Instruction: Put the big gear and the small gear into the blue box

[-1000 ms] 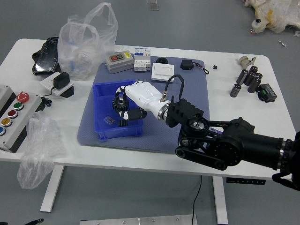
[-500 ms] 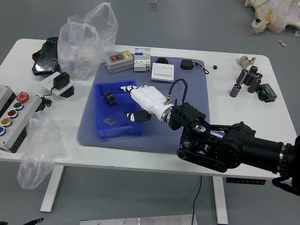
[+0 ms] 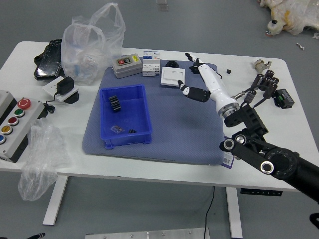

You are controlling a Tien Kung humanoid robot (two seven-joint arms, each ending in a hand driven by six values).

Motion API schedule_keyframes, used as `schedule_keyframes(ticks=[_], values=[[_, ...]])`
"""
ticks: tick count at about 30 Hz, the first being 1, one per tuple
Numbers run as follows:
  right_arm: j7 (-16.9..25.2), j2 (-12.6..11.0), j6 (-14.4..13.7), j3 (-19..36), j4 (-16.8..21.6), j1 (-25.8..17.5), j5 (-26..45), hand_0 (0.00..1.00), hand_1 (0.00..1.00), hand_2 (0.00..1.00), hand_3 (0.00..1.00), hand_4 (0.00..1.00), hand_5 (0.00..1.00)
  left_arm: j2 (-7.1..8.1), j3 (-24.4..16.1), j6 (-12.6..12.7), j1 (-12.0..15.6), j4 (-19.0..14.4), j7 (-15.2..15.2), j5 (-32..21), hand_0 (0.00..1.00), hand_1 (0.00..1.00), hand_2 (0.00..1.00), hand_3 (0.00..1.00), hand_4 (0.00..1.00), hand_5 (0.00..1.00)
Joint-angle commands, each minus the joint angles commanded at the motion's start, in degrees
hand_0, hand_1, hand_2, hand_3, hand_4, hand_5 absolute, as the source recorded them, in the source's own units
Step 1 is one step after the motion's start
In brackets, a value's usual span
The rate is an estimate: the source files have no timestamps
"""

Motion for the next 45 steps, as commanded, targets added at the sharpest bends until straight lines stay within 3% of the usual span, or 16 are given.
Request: schedule_keyframes(ticks=[1, 2, 6, 7, 12, 13, 18, 19, 24, 25, 29, 30, 31, 42, 43, 45], values=[[1.2, -0.2, 0.0, 1.8, -0.1, -1.1, 0.9, 0.901, 0.859, 0.879, 0.883, 0.692, 0.270, -0.05, -0.1, 0.0, 0.1, 0.0, 0.0, 0.1, 0.715, 0.622, 0.628, 0.730, 0.826, 0.626], [2.7, -0.4, 0.1, 3.9, -0.1, -2.7, 2.0, 0.914, 0.867, 0.895, 0.891, 0.734, 0.349, -0.15, 0.0, 0.0, 0.1, 0.0, 0.0, 0.0, 0.715, 0.622, 0.629, 0.730, 0.824, 0.625], [8.4, -0.7, 1.6, 11.3, 0.0, -7.8, 6.1, 0.914, 0.867, 0.895, 0.891, 0.734, 0.349, -0.44, 0.9, 0.0, 0.2, 0.1, -0.5, -0.9, 0.715, 0.622, 0.629, 0.730, 0.824, 0.625], [9.7, -0.6, 2.6, 12.6, -0.1, -8.8, 7.2, 0.940, 0.890, 0.909, 0.903, 0.998, 0.711, -0.45, 0.9, 0.0, 0.2, 0.1, -0.6, -0.9, 0.715, 0.622, 0.629, 0.729, 0.825, 0.625], [16.8, -0.1, 7.7, 18.7, -0.5, -11.9, 14.0, 0.940, 0.890, 0.909, 0.903, 0.998, 0.711, -0.36, 0.9, 0.0, -0.1, 0.2, -0.7, -0.8, 0.715, 0.622, 0.629, 0.729, 0.825, 0.625], [18.7, 0.0, 8.8, 20.2, -0.3, -12.4, 15.7, 0.970, 0.897, 0.919, 0.913, 0.998, 0.859, -0.36, 0.9, 0.0, -0.3, 0.2, -0.8, -0.8, 0.714, 0.625, 0.629, 0.730, 0.826, 0.626], [24.3, -0.3, 11.3, 22.9, 1.9, -15.2, 21.6, 0.970, 0.897, 0.919, 0.913, 0.998, 0.859, -0.56, 0.9, 0.0, -0.5, 0.3, -1.0, -0.7, 0.714, 0.625, 0.629, 0.730, 0.826, 0.626], [25.1, -0.4, 11.7, 23.3, 2.7, -16.2, 23.0, 0.934, 0.854, 0.879, 0.881, 0.998, 0.998, -0.61, 0.9, 0.0, -0.6, 0.3, -1.1, -0.8, 0.713, 0.647, 0.634, 0.728, 0.825, 0.624], [27.2, -0.8, 13.2, 24.6, 5.7, -20.7, 27.8, 0.934, 0.854, 0.879, 0.881, 0.998, 0.998, -0.70, 1.0, 0.0, -0.4, 0.3, -1.2, -0.9, 0.713, 0.647, 0.634, 0.728, 0.825, 0.624], [27.6, -0.8, 13.3, 24.8, 6.0, -21.5, 28.6, 0.844, 0.724, 0.753, 0.817, 0.998, 0.998, -0.70, 1.0, 0.0, -0.3, 0.3, -1.2, -0.9, 0.713, 0.639, 0.632, 0.729, 0.824, 0.624], [28.7, -0.6, 13.9, 25.4, 6.4, -23.0, 30.9, 0.844, 0.724, 0.753, 0.817, 0.998, 0.998, -0.58, 1.1, 0.1, -0.1, 0.4, -1.4, -1.1, 0.713, 0.639, 0.632, 0.729, 0.824, 0.624], [28.8, -0.6, 14.0, 25.5, 6.4, -23.2, 31.3, 0.844, 0.724, 0.753, 0.817, 0.998, 0.998, -0.55, 1.0, 0.1, -0.1, 0.4, -1.4, -1.1, 0.713, 0.639, 0.632, 0.729, 0.824, 0.624], [28.9, -0.5, 14.0, 25.6, 6.5, -23.3, 31.6, 0.811, 0.653, 0.715, 0.795, 0.998, 0.998, -0.53, 1.0, 0.1, -0.1, 0.4, -1.4, -1.0, 0.711, 0.637, 0.630, 0.728, 0.820, 0.633], [29.1, -0.2, 14.6, 24.7, 7.2, -22.6, 34.9, 0.807, 0.603, 0.655, 0.767, 0.998, 0.998, -0.09, 0.7, 0.2, 0.0, 0.4, -1.5, -0.7, 0.711, 0.636, 0.629, 0.728, 0.820, 0.637], [29.0, -0.1, 14.6, 24.4, 7.2, -22.4, 35.2, 0.801, 0.573, 0.595, 0.705, 0.998, 0.998, 0.00, 0.5, 0.2, 0.0, 0.4, -1.3, -0.5, 0.709, 0.639, 0.629, 0.727, 0.819, 0.638], [28.9, -0.1, 14.6, 24.1, 7.2, -22.2, 35.6, 0.801, 0.573, 0.595, 0.705, 0.998, 0.998, 0.14, 0.3, 0.2, 0.0, 0.4, -1.2, -0.2, 0.709, 0.639, 0.629, 0.727, 0.819, 0.638]])
